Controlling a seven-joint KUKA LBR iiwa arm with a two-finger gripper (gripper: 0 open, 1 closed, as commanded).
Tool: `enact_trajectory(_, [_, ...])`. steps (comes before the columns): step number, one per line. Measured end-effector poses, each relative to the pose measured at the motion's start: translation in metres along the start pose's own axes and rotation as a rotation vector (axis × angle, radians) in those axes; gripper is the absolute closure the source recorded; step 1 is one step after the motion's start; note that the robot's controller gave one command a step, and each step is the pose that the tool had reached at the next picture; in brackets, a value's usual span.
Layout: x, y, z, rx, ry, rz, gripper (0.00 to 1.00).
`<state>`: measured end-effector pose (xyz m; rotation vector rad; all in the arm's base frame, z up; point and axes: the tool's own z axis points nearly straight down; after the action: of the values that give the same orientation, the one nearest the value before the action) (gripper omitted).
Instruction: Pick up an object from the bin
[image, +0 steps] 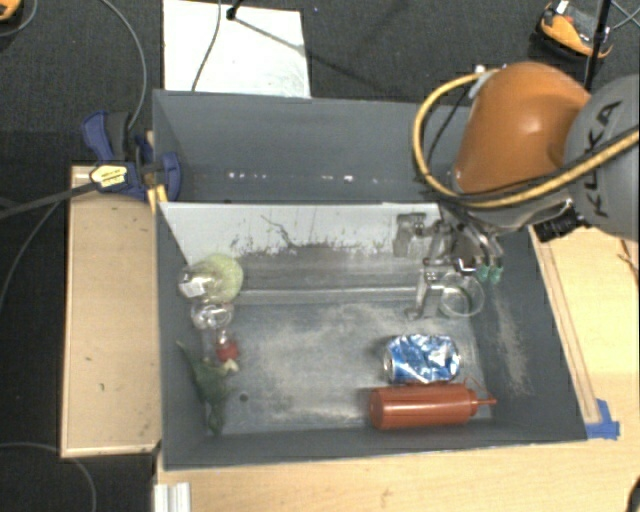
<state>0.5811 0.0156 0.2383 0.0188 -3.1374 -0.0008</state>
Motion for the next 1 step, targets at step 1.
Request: enact_trajectory(1, [-0.0009, 0.0000, -0.0047, 0.000, -0.008, 0.000, 0.00])
